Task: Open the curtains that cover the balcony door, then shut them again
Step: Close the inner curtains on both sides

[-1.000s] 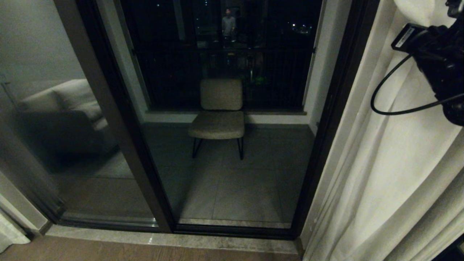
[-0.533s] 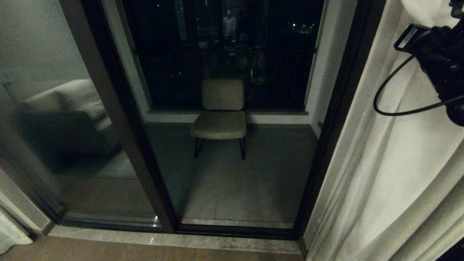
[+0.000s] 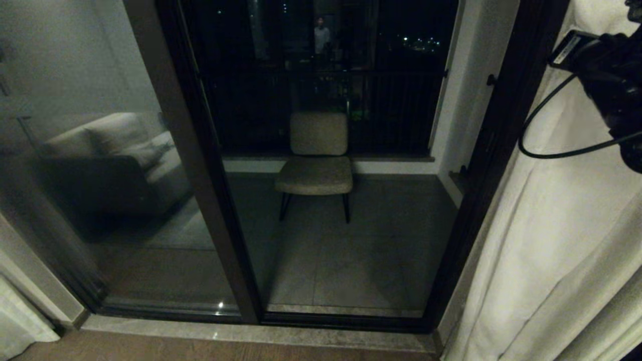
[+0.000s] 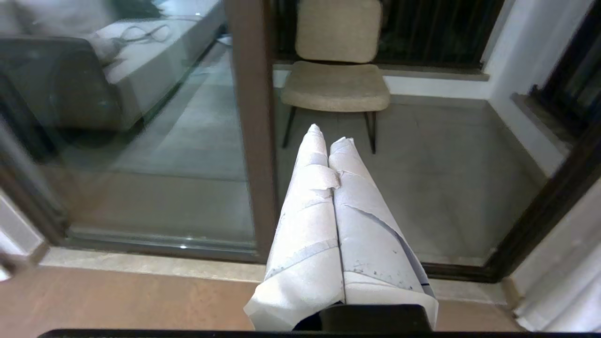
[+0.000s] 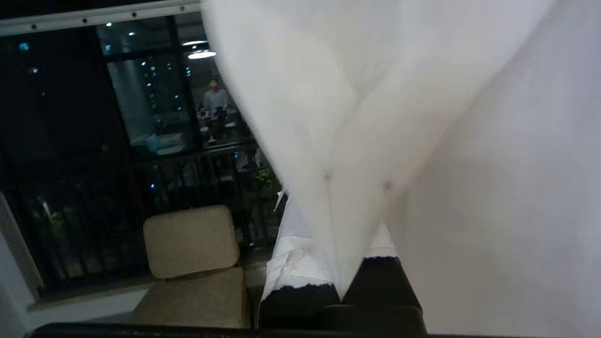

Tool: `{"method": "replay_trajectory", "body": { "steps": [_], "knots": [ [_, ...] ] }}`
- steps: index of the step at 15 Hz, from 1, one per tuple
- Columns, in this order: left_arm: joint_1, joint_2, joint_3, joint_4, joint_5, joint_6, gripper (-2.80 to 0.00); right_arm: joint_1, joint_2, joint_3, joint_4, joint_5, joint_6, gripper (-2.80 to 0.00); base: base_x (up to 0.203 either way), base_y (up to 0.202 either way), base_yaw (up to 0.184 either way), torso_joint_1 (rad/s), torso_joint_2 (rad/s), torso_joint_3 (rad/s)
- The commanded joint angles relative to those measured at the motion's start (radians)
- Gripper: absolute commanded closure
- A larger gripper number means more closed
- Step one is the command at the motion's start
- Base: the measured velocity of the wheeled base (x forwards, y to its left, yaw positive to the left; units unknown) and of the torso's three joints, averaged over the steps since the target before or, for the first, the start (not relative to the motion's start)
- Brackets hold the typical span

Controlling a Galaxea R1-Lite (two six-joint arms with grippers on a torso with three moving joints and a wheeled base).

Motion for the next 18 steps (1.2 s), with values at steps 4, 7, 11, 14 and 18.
{"method": "replay_trajectory", "body": {
  "steps": [4,7,11,14,18],
  "knots": [
    [0.0,0.0,0.0,0.0,0.001,-0.001,0.0,0.002,-0.004,0.002,-0.004,-0.001,0.0,0.0,0.0,0.19,0.002,0.001,0.0,0.0],
    [0.0,0.0,0.0,0.0,0.001,-0.001,0.0,0.002,-0.002,-0.002,-0.004,0.0,0.0,0.0,0.0,0.19,0.0,0.001,0.0,0.002],
    [0.0,0.0,0.0,0.0,0.001,-0.002,0.0,0.004,0.02,-0.014,-0.006,0.002,-0.001,0.0,0.0,0.19,0.0,0.001,0.0,0.002],
    [0.0,0.0,0.0,0.0,0.001,-0.002,0.0,0.006,0.037,-0.029,-0.005,0.005,-0.007,0.0,0.0,0.175,0.0,0.0,0.0,0.0],
    [0.0,0.0,0.0,0.0,0.001,-0.001,0.0,0.022,0.072,-0.102,0.007,0.004,-0.018,0.0,0.0,0.192,-0.003,0.008,0.0,0.003]
  ]
}}
